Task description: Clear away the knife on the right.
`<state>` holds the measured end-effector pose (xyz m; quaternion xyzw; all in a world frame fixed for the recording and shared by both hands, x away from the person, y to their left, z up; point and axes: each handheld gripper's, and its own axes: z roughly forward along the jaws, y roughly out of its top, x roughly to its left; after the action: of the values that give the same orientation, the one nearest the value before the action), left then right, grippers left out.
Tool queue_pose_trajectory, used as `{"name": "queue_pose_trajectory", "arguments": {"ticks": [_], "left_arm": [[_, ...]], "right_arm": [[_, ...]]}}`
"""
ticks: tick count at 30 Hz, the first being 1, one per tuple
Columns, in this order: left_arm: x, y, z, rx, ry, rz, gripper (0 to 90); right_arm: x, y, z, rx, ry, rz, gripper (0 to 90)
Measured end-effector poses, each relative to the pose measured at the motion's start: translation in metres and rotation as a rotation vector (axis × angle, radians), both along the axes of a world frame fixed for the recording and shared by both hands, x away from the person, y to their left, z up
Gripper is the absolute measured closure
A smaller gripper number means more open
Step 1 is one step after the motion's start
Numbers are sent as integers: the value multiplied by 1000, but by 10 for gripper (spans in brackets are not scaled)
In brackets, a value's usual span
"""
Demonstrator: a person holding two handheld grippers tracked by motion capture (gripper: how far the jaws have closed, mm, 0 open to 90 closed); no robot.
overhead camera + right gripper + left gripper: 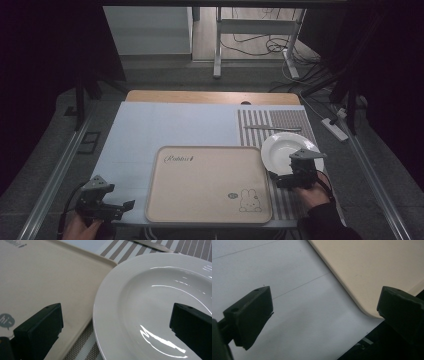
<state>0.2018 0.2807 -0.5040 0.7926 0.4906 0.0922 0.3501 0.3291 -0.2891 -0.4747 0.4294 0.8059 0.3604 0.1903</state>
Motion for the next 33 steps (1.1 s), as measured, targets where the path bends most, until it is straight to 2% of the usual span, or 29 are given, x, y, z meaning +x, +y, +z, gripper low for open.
{"name": "queue_pose_trajectory", "arguments": {"ticks": [3, 8, 12, 16, 19, 29, 33], "left_arm": [[0, 0, 0, 0, -1, 0, 14], [0, 0, 0, 1, 0, 0, 14], [0, 0, 0, 0, 1, 1, 14], [0, 0, 0, -2, 2, 2, 14], [0, 0, 0, -1, 2, 2, 14], [0, 0, 0, -2, 2, 2, 14], [0, 0, 0, -1, 1, 0, 15]], "right_arm": [[7, 2, 1, 32, 19, -7, 0], [20, 5, 0, 5, 19, -6, 0], [29, 9, -2, -18, 40, 9, 0], [37, 12, -3, -16, 45, 23, 0], [46, 15, -3, -35, 51, 32, 0], [75, 21, -6, -46, 77, 33, 0], [86, 22, -8, -71, 78, 24, 0]]}}
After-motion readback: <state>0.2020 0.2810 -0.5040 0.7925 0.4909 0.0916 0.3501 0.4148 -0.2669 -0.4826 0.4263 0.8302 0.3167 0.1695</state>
